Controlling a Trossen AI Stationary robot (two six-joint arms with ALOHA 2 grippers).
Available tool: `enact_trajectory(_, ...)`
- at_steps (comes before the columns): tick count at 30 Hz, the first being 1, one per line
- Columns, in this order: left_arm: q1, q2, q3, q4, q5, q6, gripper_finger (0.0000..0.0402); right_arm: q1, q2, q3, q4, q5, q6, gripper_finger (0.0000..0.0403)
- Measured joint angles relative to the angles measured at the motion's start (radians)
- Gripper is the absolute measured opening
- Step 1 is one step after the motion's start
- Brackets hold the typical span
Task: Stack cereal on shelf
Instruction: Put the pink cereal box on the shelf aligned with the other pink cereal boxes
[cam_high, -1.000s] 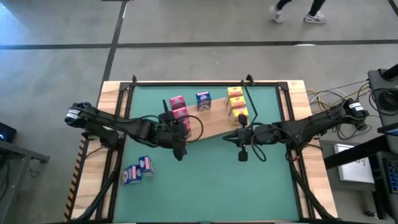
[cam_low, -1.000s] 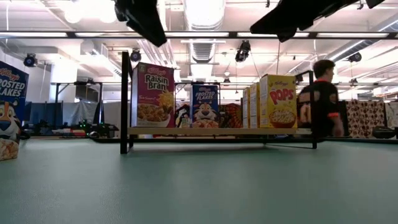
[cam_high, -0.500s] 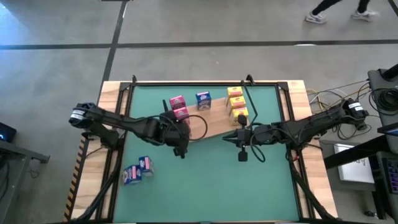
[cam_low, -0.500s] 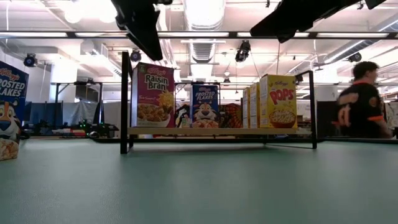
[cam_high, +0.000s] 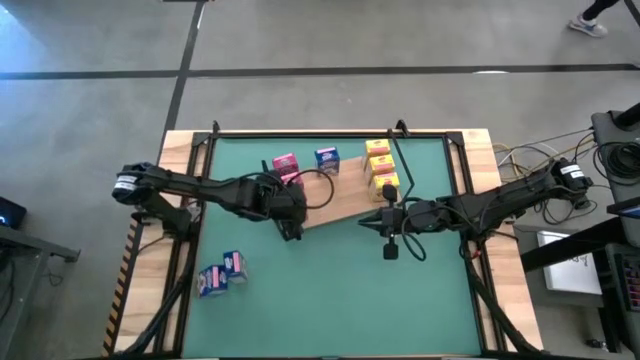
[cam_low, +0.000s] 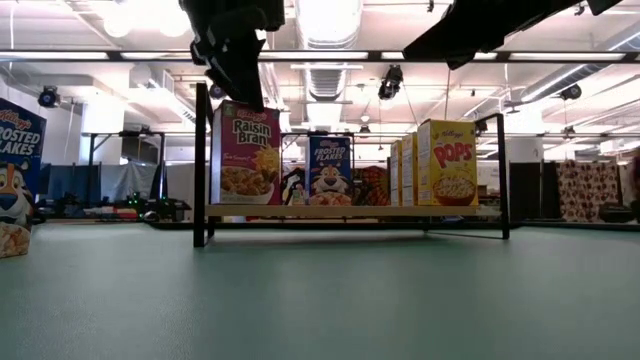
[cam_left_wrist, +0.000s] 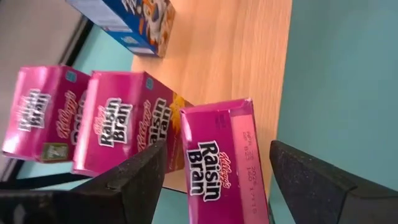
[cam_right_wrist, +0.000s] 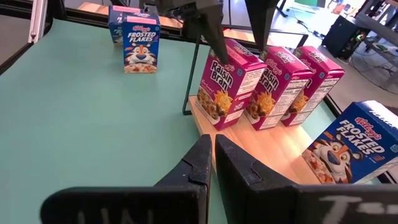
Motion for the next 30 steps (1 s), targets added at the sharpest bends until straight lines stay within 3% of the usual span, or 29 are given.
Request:
enact_trajectory(13, 0.007, 0.0, -0.08, 0.11, 0.089, 0.005, 0.0259, 0.0, 0.0, 0.0, 0.0, 0.0, -0.003, 0.0013)
enact_trajectory(30, 0.014, 0.0, -0.083, 0.171, 0.081, 0.286, 0.0206, 0.0, 0.0, 0.0, 0.0, 0.0, -0.003, 0.0013)
